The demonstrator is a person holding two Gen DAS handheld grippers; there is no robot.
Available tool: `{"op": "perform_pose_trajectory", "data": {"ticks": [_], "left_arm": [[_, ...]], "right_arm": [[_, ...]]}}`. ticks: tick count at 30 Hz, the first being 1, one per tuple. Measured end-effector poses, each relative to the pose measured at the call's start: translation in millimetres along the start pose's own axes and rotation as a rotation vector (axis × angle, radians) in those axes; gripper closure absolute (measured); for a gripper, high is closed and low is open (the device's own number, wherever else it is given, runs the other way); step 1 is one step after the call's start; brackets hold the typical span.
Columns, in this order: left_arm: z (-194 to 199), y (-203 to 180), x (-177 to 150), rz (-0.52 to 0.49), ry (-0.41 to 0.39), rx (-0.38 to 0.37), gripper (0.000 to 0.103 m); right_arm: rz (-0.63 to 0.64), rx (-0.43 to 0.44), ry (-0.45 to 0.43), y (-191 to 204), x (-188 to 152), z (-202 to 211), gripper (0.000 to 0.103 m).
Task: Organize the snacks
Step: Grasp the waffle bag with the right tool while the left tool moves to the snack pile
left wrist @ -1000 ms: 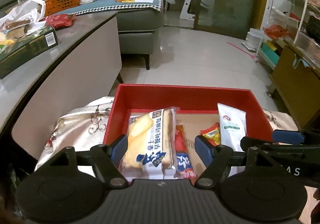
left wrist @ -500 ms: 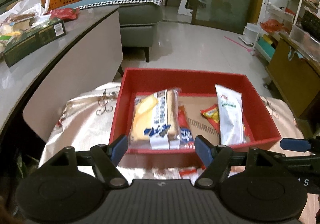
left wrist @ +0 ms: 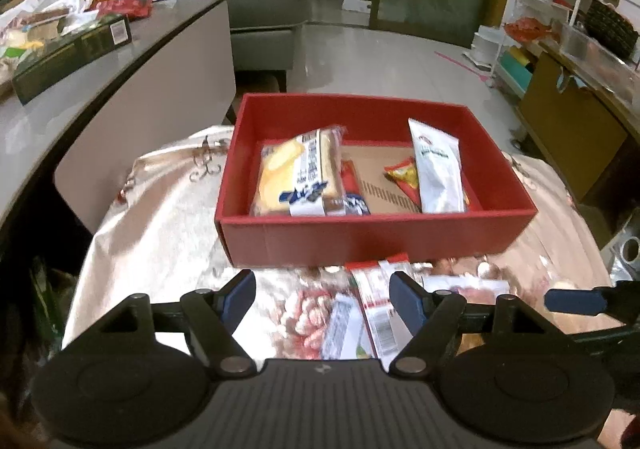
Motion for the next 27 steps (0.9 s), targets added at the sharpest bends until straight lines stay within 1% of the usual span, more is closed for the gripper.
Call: {"op": "perform_pose_trajectory", "data": {"ticks": [5, 9, 11, 14, 19, 23, 25, 27], "left_arm": [[10, -3, -10, -0.003, 0.006, -0.005, 0.036], [15, 0, -16, 0.004, 0.010, -0.014, 0.036], [16, 1, -18, 0.007, 0.010, -0.014, 0.036], [16, 4, -19, 0.015, 0.013, -0.018, 0.036], [14, 7, -19, 0.033, 0.022, -0.045, 0.036], [14, 4, -19, 0.022, 0.023, -0.050, 0.036], [13, 4, -20, 0.019, 0.026, -0.050, 0.036], [12, 5, -20, 0.018, 0.030, -0.046, 0.036]], "right_arm": [[0.005, 0.014, 0.038, 5, -13, -4, 0.022], [0.006, 0.023, 0.066, 11, -17, -12, 0.020], [0.007, 0.013, 0.071, 12, -17, -16, 0.019], [-0.010, -0.003, 0.079, 11, -16, -21, 0.013], [-0.060, 0.002, 0.098, 4, -14, -28, 0.005], [-0.118, 0.049, 0.131, 2, -14, -36, 0.005], [-0.117, 0.058, 0.133, 7, -14, -38, 0.005], [-0.092, 0.042, 0.131, 14, -16, -41, 0.005]]}}
Point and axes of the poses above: each gripper's, at about its wrist camera, not at the fingertips, and z roughly against the way its jaws point, y to its left, x to its top, the point moved 2 cm from there along -z, roughly the way its jaws point, and after that the axes turned 15 degrees about -z, right-handed, at the moved point
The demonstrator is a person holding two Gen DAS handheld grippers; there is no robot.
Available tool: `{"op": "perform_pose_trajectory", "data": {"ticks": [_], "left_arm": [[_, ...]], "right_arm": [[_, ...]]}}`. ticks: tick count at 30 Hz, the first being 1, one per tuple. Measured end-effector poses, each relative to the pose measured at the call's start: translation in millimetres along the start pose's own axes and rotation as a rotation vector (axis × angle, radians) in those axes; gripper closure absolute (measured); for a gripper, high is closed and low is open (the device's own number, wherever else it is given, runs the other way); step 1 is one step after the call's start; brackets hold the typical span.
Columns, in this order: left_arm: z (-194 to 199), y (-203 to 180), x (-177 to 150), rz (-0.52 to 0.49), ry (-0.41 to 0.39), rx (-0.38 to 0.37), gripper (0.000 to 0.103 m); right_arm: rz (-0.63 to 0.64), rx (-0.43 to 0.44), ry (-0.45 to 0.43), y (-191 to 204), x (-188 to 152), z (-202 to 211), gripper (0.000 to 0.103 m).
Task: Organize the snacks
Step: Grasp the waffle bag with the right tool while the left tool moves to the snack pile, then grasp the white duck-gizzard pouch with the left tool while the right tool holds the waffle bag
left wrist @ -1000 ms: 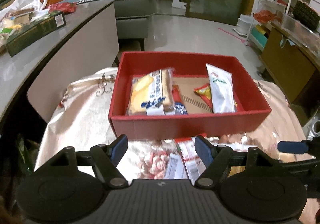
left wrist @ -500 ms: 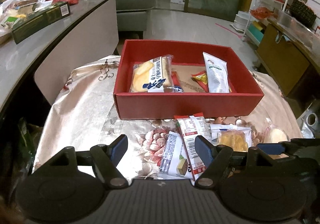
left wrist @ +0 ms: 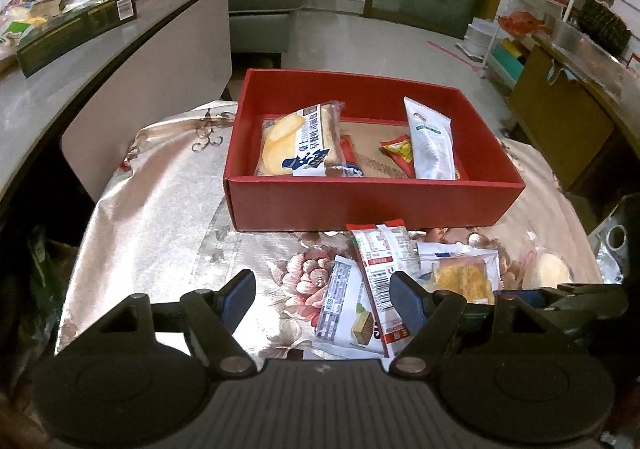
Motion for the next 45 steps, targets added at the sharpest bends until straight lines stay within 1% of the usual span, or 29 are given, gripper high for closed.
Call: {"op": "perform_pose_trajectory", "data": {"ticks": [3, 4, 6, 11, 13, 16, 18, 19, 22, 24, 27, 29, 32, 36, 38, 41, 43, 45], "left_arm": [[0, 2, -1, -0.002, 0.006, 0.004, 0.036], [0, 2, -1, -0.003, 0.006, 0.005, 0.036], [1, 4, -2, -0.001, 0.010, 0.006, 0.036], [-1, 1, -10, -0.026, 0.045, -0.022, 0.036], [0, -3, -16, -0.058, 0.058, -0.040, 0.036], [-2, -13, -26, -0.134, 0.095, -0.117, 0.036], [-5, -16, -29, -0.172, 0.099, -0.130, 0.036], [-8, -16, -30, -0.177, 0.089, -0.131, 0.036], [-21, -13, -25, -0.132, 0.062, -0.182, 0.036], [-34, -13, -24, -0.107, 0.085, -0.207, 0.036], [-45, -20, -32, -0.125, 0.128, -0.222, 0.036], [-41, -28, -40, -0.172, 0.160, -0.243, 0.036], [-29, -39, -58, -0.219, 0.206, -0.299, 0.036], [-7, -50, -85, -0.235, 0.282, -0.372, 0.036], [3, -57, -94, -0.265, 0.291, -0.364, 0.036], [16, -62, -95, -0.279, 0.259, -0.354, 0.036], [20, -63, -89, -0.311, 0.218, -0.310, 0.036], [16, -63, -80, -0.322, 0.199, -0.252, 0.036]], "right_arm": [[0.033, -0.033, -0.001, 3, -4, -9, 0.012], [0.035, -0.026, -0.002, 2, -4, -9, 0.017], [0.035, -0.017, 0.005, 0, -3, -6, 0.019], [0.052, -0.002, -0.002, -9, -8, 11, 0.020], [0.053, 0.010, -0.019, -14, -10, 26, 0.020], [0.029, 0.023, -0.040, -27, -13, 48, 0.020], [0.017, 0.048, -0.045, -33, -17, 59, 0.020], [0.015, 0.060, -0.049, -36, -20, 65, 0.020], [0.012, 0.081, -0.052, -40, -25, 74, 0.019], [0.007, 0.091, -0.054, -41, -24, 75, 0.019], [0.001, 0.105, -0.056, -42, -23, 77, 0.019], [0.005, 0.120, -0.060, -41, -22, 79, 0.019], [0.003, 0.137, -0.061, -42, -21, 83, 0.019], [0.000, 0.158, -0.062, -42, -20, 87, 0.019], [0.004, 0.169, -0.062, -42, -21, 89, 0.019], [0.004, 0.183, -0.067, -42, -22, 94, 0.019], [0.000, 0.188, -0.074, -44, -21, 97, 0.019], [-0.006, 0.194, -0.079, -47, -20, 99, 0.019]]}}
Point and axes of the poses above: each gripper's, at about its wrist camera, not at the fingertips, and z roughly against the way its jaws point, y to its left, x to its top, the point moved 2 cm from there along -z, roughly the way its jaws point, and after that the axes turned 15 degrees about -z, right-handed, at the moved point
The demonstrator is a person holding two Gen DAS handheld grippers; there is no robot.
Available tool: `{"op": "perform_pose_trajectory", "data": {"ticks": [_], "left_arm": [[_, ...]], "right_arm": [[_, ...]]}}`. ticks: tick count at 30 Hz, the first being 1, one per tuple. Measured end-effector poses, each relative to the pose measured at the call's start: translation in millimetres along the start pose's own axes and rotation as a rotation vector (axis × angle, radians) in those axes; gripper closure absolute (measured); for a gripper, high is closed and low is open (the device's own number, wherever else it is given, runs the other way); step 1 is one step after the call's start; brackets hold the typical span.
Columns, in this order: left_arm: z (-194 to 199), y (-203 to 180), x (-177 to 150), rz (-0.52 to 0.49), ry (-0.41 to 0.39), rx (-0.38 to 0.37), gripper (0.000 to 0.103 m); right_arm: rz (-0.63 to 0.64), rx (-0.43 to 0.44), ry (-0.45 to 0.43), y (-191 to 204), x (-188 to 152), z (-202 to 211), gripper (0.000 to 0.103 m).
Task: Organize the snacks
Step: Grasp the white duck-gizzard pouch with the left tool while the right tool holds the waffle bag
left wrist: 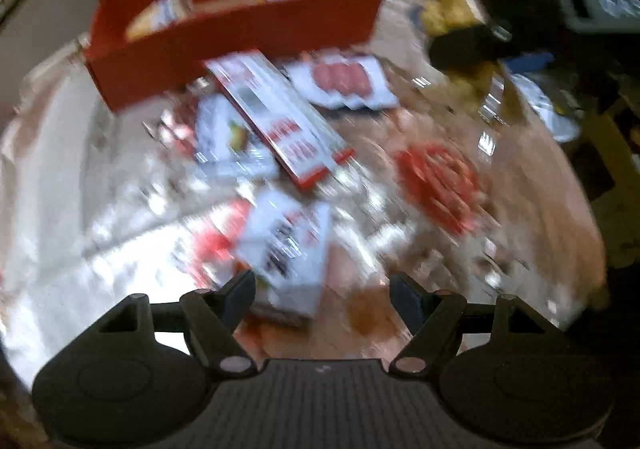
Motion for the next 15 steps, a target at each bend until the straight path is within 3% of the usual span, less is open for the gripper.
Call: {"op": "perform_pose_trajectory", "data": {"ticks": [5, 9, 15], "left_arm": [[-28, 10, 16, -0.009, 0.053, 0.023, 0.035], [-36, 6, 19, -0.055, 0.068, 0.034, 0.023], [-41, 3, 11, -0.040, 0.095, 0.061, 0.025]], "right_arm": [[-0.006, 0.000, -0.002, -3, 1, 2, 0.019], [-0.008, -0.004, 0.000, -4, 1, 2, 0.019], [-0.006, -0.023, 0.012, -6, 1, -2, 0.019]]}}
Point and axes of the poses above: each gripper's, at about its wrist camera, not at the fingertips, and z roughly against the way its jaws point, y to its left, x to its top, the point moved 2 cm from there along -z, roughly the way its jaws point, and after that the axes turned 15 degrees about -z, right-handed, at the moved point
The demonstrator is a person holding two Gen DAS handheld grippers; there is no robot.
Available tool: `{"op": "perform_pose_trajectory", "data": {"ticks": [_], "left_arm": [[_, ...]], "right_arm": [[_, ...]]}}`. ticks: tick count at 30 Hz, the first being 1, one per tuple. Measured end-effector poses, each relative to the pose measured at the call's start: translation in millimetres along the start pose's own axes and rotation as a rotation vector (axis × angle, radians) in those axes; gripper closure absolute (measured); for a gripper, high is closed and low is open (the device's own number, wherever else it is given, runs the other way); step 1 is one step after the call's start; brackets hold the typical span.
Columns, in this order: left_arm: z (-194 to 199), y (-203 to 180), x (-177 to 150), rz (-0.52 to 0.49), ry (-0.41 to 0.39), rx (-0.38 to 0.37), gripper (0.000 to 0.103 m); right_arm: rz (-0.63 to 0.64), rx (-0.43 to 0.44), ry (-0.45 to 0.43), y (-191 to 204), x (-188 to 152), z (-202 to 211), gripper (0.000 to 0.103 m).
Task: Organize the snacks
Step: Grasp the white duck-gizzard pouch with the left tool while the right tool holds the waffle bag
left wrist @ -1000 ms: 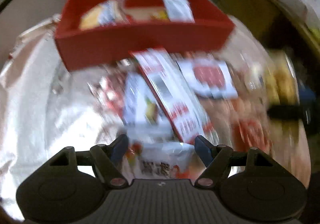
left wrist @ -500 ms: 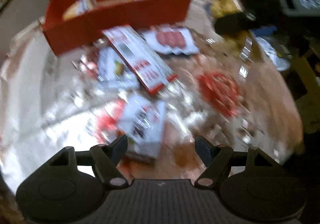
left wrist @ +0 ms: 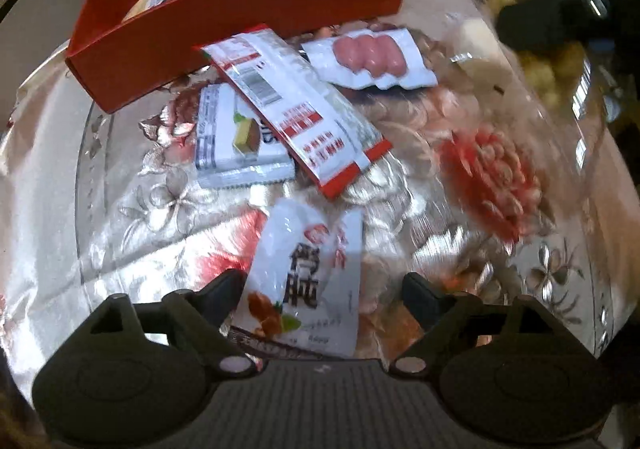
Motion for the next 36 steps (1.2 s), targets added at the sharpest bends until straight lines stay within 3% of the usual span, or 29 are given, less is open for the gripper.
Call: {"op": "perform_pose_trajectory", "data": {"ticks": [4, 6, 9, 15, 17, 19, 22, 25, 36], "left_arm": [[8, -7, -3, 0.000, -0.013, 0.016, 0.046], [9, -3, -3, 0.043, -0.003, -0.017, 0.046], [10, 6, 0, 0.148, 0.027, -0.005, 0.045], [-2, -4, 5, 0.171, 0.018, 0.070, 0.026], [-1, -5, 7, 0.171, 0.011, 0.077, 0.030], [4, -1, 3, 0.196, -0.013, 0.091, 0.051], [10, 13, -4, 0.275, -0.047, 0.044, 0.059], [16, 19, -9, 0.316, -0.061, 0.042, 0.061], [52, 32, 6, 0.365, -0.236, 0.017, 0.062]], "right_arm": [[0.017, 0.007, -0.007, 6, -1, 2, 0.019], [0.022, 0.007, -0.006, 8, -2, 2, 0.019], [0.031, 0.008, -0.001, 11, -4, 2, 0.019], [0.039, 0.004, 0.001, 15, -3, -1, 0.019], [0.048, -0.009, 0.008, 15, -3, -4, 0.019], [0.050, -0.018, 0.018, 15, -3, -9, 0.019], [0.068, -0.027, 0.024, 19, -4, -12, 0.019], [0.080, -0.026, 0.021, 23, -5, -13, 0.019], [0.076, -0.029, -0.040, 22, 2, -4, 0.019]]}}
Point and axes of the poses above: each gripper's, at about its wrist camera, not at the fingertips, and z roughly against the way its jaws point, y to its left, x to its top, the point moved 2 cm from there along -z, roughly the way its jaws point, and after that the axes turned 15 degrees about -z, right-handed, at the moved point
